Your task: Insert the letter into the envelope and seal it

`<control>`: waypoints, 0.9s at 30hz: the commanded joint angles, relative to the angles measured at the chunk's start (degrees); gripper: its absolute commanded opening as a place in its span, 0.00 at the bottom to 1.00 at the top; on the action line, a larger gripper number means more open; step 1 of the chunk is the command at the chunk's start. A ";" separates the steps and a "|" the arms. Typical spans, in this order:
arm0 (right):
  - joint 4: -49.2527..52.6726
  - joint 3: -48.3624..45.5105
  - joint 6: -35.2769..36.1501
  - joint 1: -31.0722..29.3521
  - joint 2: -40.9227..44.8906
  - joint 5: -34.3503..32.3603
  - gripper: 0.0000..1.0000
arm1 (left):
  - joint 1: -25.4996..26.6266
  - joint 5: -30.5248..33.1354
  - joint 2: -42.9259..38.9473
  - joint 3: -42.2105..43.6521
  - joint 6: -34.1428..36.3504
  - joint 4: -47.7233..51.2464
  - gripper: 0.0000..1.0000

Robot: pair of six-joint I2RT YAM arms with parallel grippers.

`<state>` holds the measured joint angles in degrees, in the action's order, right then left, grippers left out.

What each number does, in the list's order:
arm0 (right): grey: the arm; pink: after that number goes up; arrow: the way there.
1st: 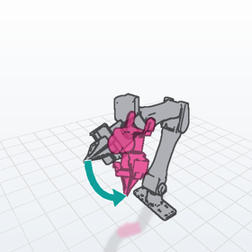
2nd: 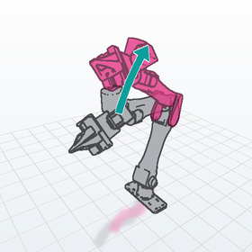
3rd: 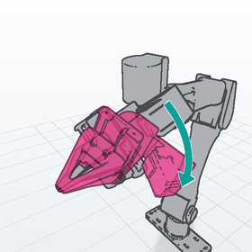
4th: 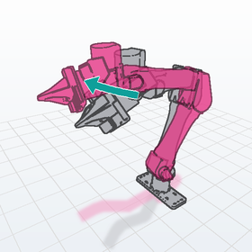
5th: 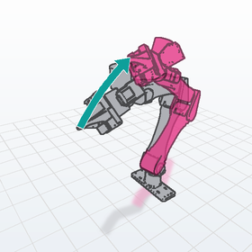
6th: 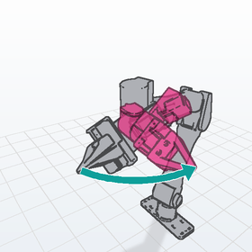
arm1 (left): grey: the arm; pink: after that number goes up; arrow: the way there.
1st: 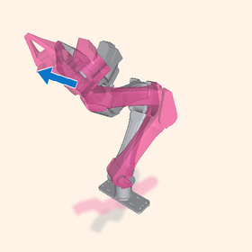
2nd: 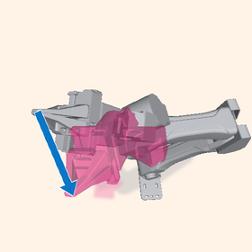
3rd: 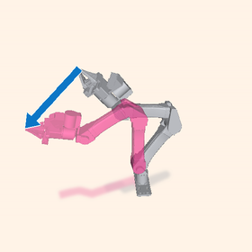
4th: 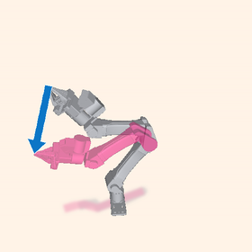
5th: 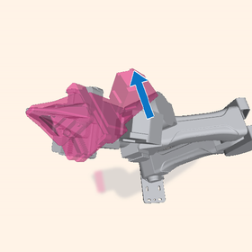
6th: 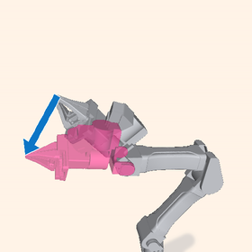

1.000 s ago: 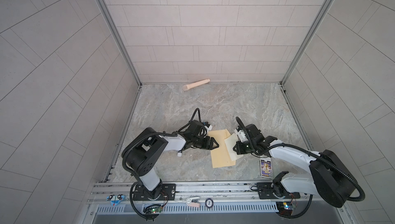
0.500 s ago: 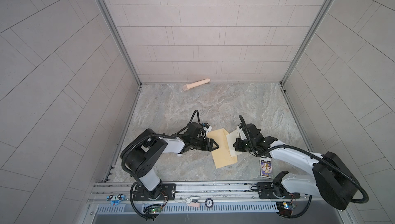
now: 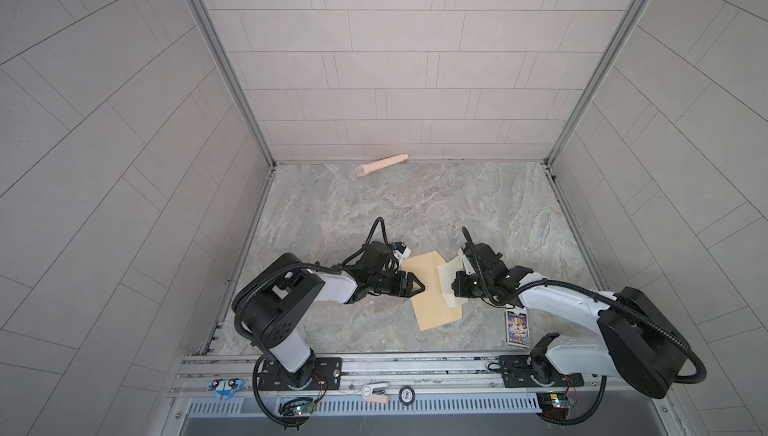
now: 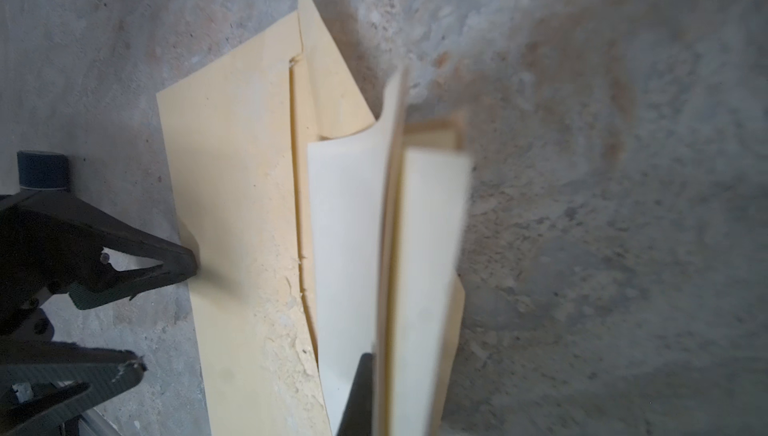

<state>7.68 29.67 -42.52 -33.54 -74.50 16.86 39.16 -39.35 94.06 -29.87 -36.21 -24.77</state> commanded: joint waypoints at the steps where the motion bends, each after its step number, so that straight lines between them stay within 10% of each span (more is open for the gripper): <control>1: 0.31 1.99 -0.47 -0.91 -1.80 -0.46 0.00 | 0.73 2.35 1.56 3.06 -0.97 9.68 0.64; 21: -1.84 7.91 2.97 -5.84 -11.01 6.43 0.00 | 1.13 2.50 2.97 3.46 -2.21 6.16 0.64; 27: 9.26 11.97 7.63 -4.67 -7.39 3.16 0.37 | 0.49 2.70 3.05 3.79 -1.43 6.56 0.64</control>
<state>11.92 39.09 -37.63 -38.35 -84.38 21.23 39.35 -39.09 94.13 -28.82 -37.67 -27.27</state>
